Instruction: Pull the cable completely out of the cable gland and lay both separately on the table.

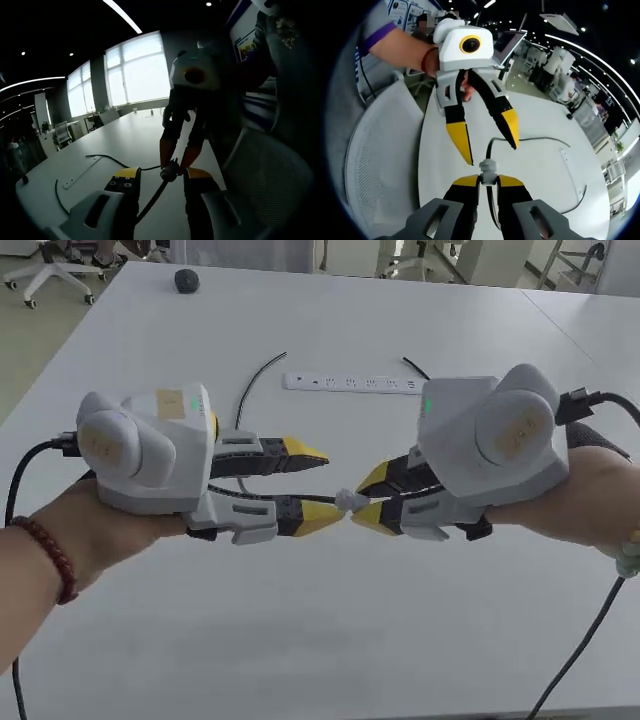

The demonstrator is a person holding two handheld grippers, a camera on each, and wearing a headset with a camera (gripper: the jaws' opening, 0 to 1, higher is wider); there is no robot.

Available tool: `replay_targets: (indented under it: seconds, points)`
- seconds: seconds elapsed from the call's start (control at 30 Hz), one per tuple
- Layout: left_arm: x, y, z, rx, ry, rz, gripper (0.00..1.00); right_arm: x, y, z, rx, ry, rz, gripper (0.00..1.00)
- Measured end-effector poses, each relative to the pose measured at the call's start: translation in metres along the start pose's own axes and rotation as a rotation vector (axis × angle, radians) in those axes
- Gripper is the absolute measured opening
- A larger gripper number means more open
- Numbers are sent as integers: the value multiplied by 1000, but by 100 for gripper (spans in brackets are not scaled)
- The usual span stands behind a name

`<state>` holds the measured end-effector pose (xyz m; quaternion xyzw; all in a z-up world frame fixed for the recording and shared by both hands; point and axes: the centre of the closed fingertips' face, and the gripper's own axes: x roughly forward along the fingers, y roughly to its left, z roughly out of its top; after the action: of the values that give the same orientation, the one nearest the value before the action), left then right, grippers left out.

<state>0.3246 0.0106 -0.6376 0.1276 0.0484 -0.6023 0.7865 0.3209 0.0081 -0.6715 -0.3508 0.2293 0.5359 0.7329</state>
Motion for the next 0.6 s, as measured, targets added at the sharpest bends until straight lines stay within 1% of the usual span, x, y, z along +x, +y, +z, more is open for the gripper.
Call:
replay_targets:
  seconds: [0.03,0.1,0.13,0.17,0.37,0.5,0.6]
  points:
    - [0,-1,-1,21,8,-14,36,-1,1,1,-1,-2,7,9]
    - [-1,-4,-2,35,16,-35,35,-4,0,2,-6,-8,10,9]
    - [-1,-3,-4,37,24,-35,35,-5,0,2,-3,-8,13,9]
    - [-2,-3,-4,52,31,-43,35,-5,0,2,-2,-9,15,8]
    - [-3,-4,-1,64,15,-55,33,-7,5,7,-14,-17,32,8]
    - [-2,-5,-4,70,25,-61,33,-9,8,11,-19,-27,41,8]
    - [-1,-9,-5,77,26,-77,30,-11,8,13,-17,-33,45,9]
